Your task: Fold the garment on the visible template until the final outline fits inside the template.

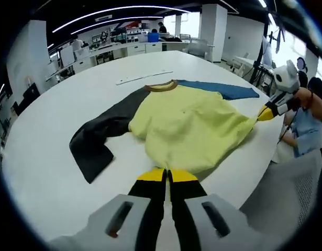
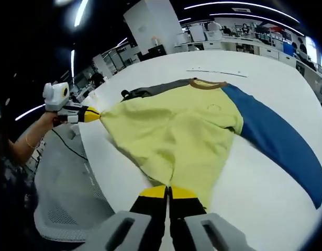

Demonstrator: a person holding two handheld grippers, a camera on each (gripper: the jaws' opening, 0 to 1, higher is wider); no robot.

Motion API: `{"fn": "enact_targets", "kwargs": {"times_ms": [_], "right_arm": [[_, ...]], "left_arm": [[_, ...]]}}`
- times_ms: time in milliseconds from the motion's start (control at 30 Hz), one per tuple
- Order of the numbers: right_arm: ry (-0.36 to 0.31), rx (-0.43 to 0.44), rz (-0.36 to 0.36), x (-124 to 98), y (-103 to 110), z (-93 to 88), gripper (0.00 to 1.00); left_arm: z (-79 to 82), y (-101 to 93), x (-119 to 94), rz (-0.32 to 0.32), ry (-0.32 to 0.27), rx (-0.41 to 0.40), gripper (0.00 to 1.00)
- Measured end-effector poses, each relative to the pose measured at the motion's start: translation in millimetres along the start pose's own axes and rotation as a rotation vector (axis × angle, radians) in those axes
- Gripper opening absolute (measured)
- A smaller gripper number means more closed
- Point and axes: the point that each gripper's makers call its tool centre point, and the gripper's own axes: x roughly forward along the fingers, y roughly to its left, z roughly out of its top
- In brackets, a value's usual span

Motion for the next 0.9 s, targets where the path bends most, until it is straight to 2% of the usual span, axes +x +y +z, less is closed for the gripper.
{"fn": "enact_targets", "kwargs": {"times_ms": [100, 267, 433, 533, 633, 767, 833, 900], "right_arm": [[0.012, 0.008, -0.021, 2.2, -3.2, -12.3, 0.0], [0.008, 0.021, -0.04, 5.6, -6.4, -22.4, 0.0], [-0.005, 0.058, -0.056, 5.4, -8.4, -25.2, 0.0], [-0.017, 0.097, -0.057, -1.9, -8.6, -24.7, 0.11], [-0.031, 0.121, -0.078, -10.1, -12.7, -22.9, 0.15], [-0.05, 0.153, -0.168, -16.5, -31.3, -22.5, 0.21], [-0.025, 0.171, -0.227, -17.5, -43.1, -29.2, 0.22], [-0.024, 0.171, -0.243, -15.4, -47.6, -31.0, 0.22]], "left_arm": [[-8.1, -1.0, 2.2, 0.009, 0.022, 0.009, 0.0], [-24.6, -1.6, 7.4, 0.032, 0.072, 0.046, 0.0], [-34.9, 0.6, 11.0, 0.035, 0.084, 0.004, 0.0], [-37.9, 0.5, 8.3, 0.021, 0.067, -0.031, 0.02], [-39.2, 0.5, 4.7, 0.021, 0.054, -0.026, 0.12], [-44.3, 2.1, 0.5, 0.01, 0.051, -0.024, 0.23], [-48.0, 3.2, 1.7, -0.004, 0.051, -0.058, 0.24], [-48.8, 4.6, 2.7, -0.008, 0.051, -0.066, 0.21]]}}
